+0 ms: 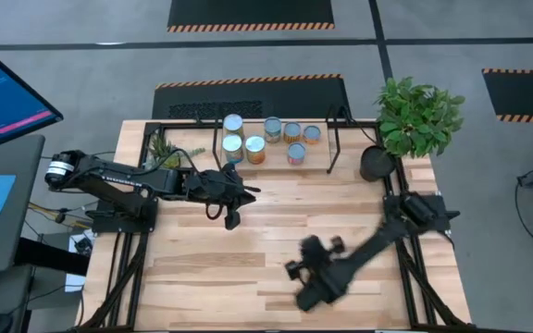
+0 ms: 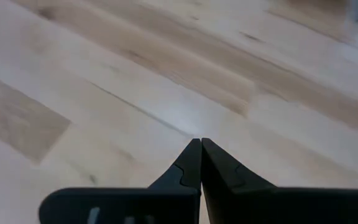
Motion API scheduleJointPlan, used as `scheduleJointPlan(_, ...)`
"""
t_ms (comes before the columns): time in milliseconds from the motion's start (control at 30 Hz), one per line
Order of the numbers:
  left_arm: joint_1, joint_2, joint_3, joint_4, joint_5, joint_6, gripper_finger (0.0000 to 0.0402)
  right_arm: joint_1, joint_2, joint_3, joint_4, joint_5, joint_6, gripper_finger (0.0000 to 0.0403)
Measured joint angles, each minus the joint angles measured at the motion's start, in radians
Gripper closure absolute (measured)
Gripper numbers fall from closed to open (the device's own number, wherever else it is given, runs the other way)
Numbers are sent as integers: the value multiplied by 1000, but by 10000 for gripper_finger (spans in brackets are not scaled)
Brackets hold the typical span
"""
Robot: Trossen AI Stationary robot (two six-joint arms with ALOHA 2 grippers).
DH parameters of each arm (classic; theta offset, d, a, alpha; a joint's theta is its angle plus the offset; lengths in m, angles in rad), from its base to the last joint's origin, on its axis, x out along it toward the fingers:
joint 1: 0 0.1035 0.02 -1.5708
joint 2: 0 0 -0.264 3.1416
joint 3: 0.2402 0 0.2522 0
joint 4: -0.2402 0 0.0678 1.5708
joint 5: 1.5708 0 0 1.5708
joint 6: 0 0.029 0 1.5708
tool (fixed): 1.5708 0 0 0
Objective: Pick and place cans onto a shelf
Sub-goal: Adjust the canned pineapple on the shelf
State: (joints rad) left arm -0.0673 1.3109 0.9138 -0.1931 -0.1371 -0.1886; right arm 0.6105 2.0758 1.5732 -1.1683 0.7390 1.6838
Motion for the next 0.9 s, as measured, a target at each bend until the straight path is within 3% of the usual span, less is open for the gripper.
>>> scheduleJointPlan(167,0,0,0,-51,0,-7,387,-142,8,-72,320,-22,-345,377)
scheduleJointPlan(300,0,0,0,-79,0,-30,387,-231,-3,-134,361,39,-404,377)
scheduleJointPlan(600,0,0,0,-102,-2,-15,387,-358,-66,-355,278,194,-100,377)
scheduleJointPlan(767,0,0,0,-106,-13,-14,387,-386,-69,-464,200,374,250,377)
scheduleJointPlan(900,0,0,0,-107,-35,-14,387,-423,-68,-537,209,392,414,377)
